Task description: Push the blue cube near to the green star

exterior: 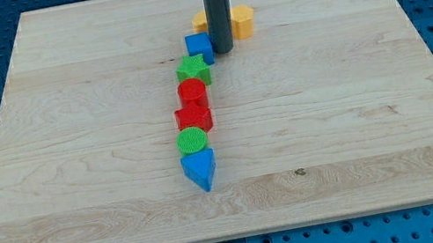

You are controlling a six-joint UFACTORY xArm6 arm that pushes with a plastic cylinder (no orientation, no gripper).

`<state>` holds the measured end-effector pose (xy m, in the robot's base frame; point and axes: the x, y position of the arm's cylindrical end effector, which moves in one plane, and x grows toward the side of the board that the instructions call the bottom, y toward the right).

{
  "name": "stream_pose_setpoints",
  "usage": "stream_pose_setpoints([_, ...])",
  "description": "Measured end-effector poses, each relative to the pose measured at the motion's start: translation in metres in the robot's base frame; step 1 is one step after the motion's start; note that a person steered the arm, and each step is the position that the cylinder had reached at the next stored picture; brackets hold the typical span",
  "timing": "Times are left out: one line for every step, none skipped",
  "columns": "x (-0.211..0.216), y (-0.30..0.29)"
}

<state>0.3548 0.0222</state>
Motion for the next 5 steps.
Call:
stream_pose_setpoints([0.0, 0.0])
stream_pose_setpoints([0.0, 0.0])
stream_pose_setpoints([0.0, -0.0013])
stream_pose_setpoints([0.0, -0.002])
stream_pose_setpoints([0.001, -0.0034])
